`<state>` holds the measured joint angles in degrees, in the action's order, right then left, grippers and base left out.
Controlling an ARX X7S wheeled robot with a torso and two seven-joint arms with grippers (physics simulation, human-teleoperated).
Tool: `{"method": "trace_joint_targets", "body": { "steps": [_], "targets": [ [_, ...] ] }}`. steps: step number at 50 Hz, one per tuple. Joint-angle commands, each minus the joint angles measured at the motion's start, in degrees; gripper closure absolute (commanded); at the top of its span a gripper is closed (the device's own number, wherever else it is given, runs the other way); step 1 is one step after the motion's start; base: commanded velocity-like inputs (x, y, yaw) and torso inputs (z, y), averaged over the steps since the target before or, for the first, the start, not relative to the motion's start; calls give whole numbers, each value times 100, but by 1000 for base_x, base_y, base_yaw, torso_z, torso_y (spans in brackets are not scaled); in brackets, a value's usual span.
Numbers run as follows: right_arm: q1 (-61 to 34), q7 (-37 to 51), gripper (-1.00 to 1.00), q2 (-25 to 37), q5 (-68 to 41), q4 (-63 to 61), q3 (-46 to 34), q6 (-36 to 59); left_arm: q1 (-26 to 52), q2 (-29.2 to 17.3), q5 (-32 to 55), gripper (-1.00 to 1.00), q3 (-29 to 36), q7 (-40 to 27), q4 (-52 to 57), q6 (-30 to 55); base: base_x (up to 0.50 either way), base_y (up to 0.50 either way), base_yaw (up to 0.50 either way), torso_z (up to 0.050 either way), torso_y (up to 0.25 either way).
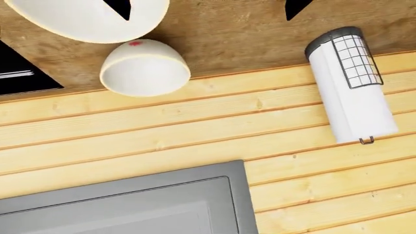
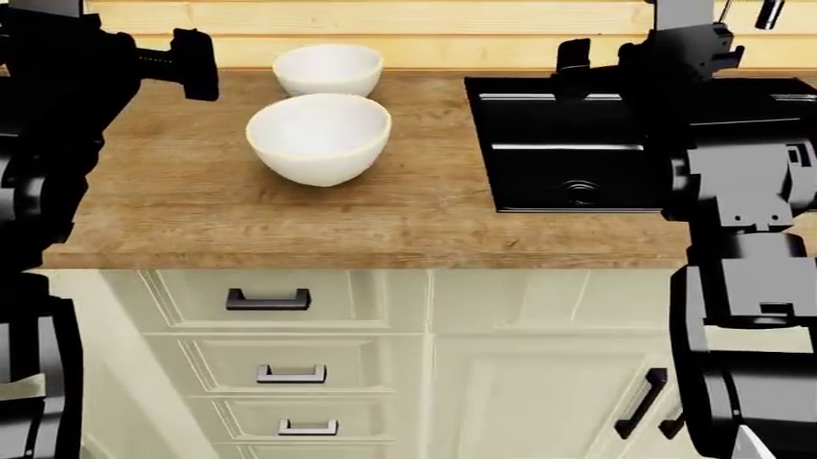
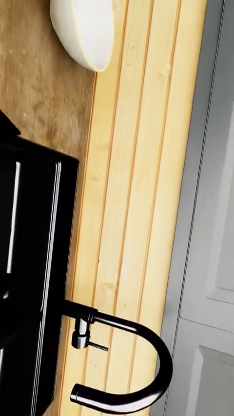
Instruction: Stack the bowls in the sink.
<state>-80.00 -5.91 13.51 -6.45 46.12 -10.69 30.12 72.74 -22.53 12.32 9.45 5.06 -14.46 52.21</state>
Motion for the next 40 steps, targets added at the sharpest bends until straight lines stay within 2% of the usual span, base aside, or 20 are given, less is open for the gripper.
{"method": "trace_joint_targets", "body": {
  "steps": [1, 15, 21, 40],
  "targets": [
    [14, 7, -100, 8, -17, -71, -14, 51, -39, -25, 27, -100, -22, -16, 64, 29, 0, 500, 0, 0, 0],
    [51, 22, -100, 27, -44, -127, -17, 92, -69, -51, 50, -100, -24, -22, 100, 47, 0, 495, 0, 0, 0],
    [55, 56, -100, 40, -67, -87, 19, 50, -73, -44, 56, -100, -12, -33, 119, 67, 0, 0, 0, 0, 0],
    [26, 35, -100, 30, -94, -52, -14, 65, -56, -48, 77, -100, 3, -33, 86, 42, 495, 2, 0, 0, 0]
  ]
}}
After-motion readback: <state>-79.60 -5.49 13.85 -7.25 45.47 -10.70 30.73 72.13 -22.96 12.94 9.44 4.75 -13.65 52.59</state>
